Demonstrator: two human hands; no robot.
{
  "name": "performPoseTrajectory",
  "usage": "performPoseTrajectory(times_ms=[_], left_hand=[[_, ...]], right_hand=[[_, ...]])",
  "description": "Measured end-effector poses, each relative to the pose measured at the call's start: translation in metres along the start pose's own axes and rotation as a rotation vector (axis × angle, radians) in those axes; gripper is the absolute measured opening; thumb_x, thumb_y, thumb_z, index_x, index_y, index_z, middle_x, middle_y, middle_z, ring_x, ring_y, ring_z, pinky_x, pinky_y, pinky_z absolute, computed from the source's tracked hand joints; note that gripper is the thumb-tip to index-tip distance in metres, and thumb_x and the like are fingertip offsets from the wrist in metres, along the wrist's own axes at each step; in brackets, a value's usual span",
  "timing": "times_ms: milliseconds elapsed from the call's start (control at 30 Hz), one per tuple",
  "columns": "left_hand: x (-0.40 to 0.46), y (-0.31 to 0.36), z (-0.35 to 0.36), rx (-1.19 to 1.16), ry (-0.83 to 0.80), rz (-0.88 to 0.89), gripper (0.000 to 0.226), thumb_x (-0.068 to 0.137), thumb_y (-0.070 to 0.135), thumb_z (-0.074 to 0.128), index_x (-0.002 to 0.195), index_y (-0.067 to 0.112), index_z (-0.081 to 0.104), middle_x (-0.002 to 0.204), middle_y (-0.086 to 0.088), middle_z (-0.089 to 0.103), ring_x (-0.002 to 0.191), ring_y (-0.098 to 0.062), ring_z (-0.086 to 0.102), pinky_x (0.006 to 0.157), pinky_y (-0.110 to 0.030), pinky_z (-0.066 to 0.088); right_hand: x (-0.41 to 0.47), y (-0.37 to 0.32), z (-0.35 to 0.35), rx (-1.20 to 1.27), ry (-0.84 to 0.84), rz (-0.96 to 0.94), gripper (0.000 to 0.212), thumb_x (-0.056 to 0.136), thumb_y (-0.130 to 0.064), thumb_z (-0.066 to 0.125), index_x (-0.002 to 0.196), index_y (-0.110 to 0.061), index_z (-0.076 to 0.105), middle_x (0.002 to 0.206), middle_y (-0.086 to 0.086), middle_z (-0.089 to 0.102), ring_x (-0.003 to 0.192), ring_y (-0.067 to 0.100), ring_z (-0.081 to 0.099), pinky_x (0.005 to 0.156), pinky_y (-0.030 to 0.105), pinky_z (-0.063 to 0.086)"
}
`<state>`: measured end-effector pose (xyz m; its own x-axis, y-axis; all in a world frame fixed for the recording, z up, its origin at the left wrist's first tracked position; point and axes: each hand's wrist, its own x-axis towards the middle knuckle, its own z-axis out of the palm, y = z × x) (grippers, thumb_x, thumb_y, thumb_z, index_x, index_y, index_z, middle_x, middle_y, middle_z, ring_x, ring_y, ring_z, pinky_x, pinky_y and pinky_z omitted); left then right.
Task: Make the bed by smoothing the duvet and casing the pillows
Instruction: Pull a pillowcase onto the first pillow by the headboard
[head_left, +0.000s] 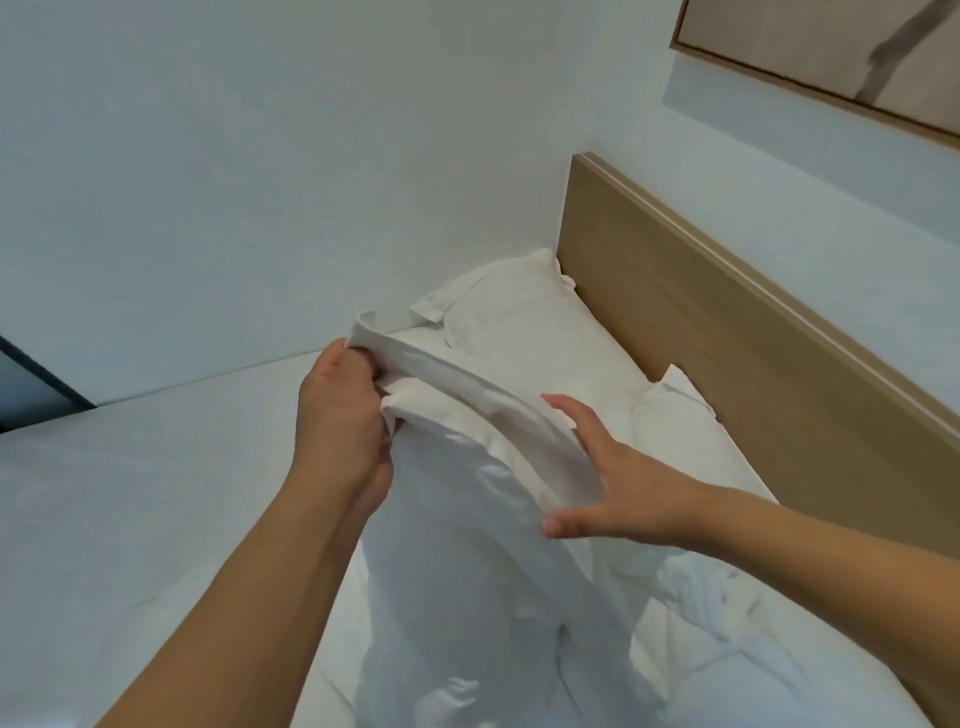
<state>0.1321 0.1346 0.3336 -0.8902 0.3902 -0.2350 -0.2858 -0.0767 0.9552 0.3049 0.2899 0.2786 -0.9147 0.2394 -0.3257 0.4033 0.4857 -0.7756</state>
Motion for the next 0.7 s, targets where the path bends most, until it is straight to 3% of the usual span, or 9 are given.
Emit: performPoseTrajectory(times_ms=[67, 133, 267, 333, 400, 500, 600, 667, 700], left_hand=[[-0.008, -0.002, 0.008, -0.091, 0.043, -0.021, 0.020, 0.092, 0.005, 0.042, 0.082, 0.015, 0.057, 0.062, 0.005, 0.058, 0.055, -0.006, 0.054, 0.053, -0.021, 0.045], [-0.011, -0.005, 0.015, -0.129, 0.123, -0.027, 0.025, 0.091, 0.001, 0.041, 0.080, 0.016, 0.057, 0.055, 0.009, 0.059, 0.049, -0.003, 0.055, 0.054, -0.019, 0.049], [0.000, -0.017, 0.017, -0.026, 0.222, 0.056, 0.021, 0.086, 0.006, 0.045, 0.100, 0.018, 0.053, 0.084, 0.003, 0.061, 0.072, -0.010, 0.059, 0.074, -0.032, 0.054], [-0.002, -0.025, 0.015, 0.544, 0.198, 0.326, 0.051, 0.079, 0.013, 0.053, 0.126, 0.026, 0.037, 0.129, -0.003, 0.046, 0.114, -0.020, 0.049, 0.094, -0.035, 0.046], [-0.008, -0.035, 0.021, 1.212, -0.074, 0.842, 0.093, 0.067, 0.019, 0.063, 0.146, 0.030, 0.016, 0.157, -0.010, 0.010, 0.146, -0.031, 0.009, 0.117, -0.048, 0.015], [0.001, -0.054, 0.046, 1.955, -0.656, 1.114, 0.117, 0.067, 0.040, 0.069, 0.152, 0.032, -0.012, 0.158, -0.009, -0.029, 0.141, -0.032, -0.035, 0.113, -0.060, -0.016], [0.024, -0.074, 0.071, 2.047, -0.932, 1.101, 0.066, 0.077, 0.035, 0.064, 0.138, 0.037, 0.038, 0.162, -0.006, 0.010, 0.149, -0.029, -0.012, 0.114, -0.056, -0.020], [0.031, -0.080, 0.084, 1.864, -1.035, 1.087, 0.026, 0.077, 0.028, 0.061, 0.102, 0.036, 0.062, 0.124, 0.005, 0.061, 0.135, -0.018, 0.039, 0.120, -0.045, -0.009], [0.033, -0.080, 0.090, 1.761, -1.058, 1.053, 0.012, 0.074, 0.026, 0.061, 0.083, 0.035, 0.061, 0.098, 0.010, 0.067, 0.115, -0.015, 0.054, 0.122, -0.039, 0.005]], right_hand=[[0.004, 0.030, 0.020, -0.318, 0.020, 0.060, 0.123, 0.054, -0.081, 0.069, 0.137, -0.059, -0.020, 0.157, -0.013, 0.015, 0.141, 0.014, 0.024, 0.119, 0.038, 0.018], [0.018, 0.068, 0.039, -0.493, 0.071, 0.121, 0.122, 0.059, -0.078, 0.065, 0.146, -0.042, -0.012, 0.152, -0.006, 0.031, 0.136, 0.019, 0.035, 0.120, 0.043, 0.011], [0.037, 0.102, 0.038, -0.529, 0.129, 0.255, 0.043, 0.083, -0.040, 0.052, 0.123, -0.025, 0.042, 0.116, 0.002, 0.063, 0.098, 0.024, 0.060, 0.091, 0.040, 0.048], [0.034, 0.099, 0.028, -0.522, 0.140, 0.211, 0.030, 0.088, -0.033, 0.049, 0.117, -0.025, 0.050, 0.110, 0.002, 0.064, 0.094, 0.025, 0.060, 0.082, 0.035, 0.050], [0.025, 0.086, 0.020, -0.541, 0.134, 0.136, 0.028, 0.090, -0.030, 0.048, 0.117, -0.025, 0.052, 0.110, 0.001, 0.064, 0.095, 0.025, 0.059, 0.082, 0.033, 0.048], [0.006, 0.067, 0.012, -0.552, 0.093, 0.031, 0.024, 0.090, -0.028, 0.048, 0.113, -0.023, 0.053, 0.108, 0.003, 0.063, 0.096, 0.026, 0.059, 0.082, 0.033, 0.047], [-0.012, 0.058, 0.003, -0.425, 0.045, -0.022, 0.009, 0.083, -0.026, 0.048, 0.092, -0.027, 0.051, 0.096, 0.001, 0.064, 0.086, 0.025, 0.058, 0.076, 0.035, 0.048], [-0.023, 0.065, -0.003, -0.250, 0.008, -0.027, 0.007, 0.078, -0.032, 0.047, 0.085, -0.035, 0.047, 0.091, -0.006, 0.061, 0.083, 0.020, 0.057, 0.073, 0.034, 0.048], [-0.031, 0.072, -0.005, -0.139, -0.020, -0.007, 0.014, 0.079, -0.039, 0.049, 0.094, -0.039, 0.049, 0.098, -0.010, 0.061, 0.089, 0.016, 0.058, 0.077, 0.032, 0.048]])
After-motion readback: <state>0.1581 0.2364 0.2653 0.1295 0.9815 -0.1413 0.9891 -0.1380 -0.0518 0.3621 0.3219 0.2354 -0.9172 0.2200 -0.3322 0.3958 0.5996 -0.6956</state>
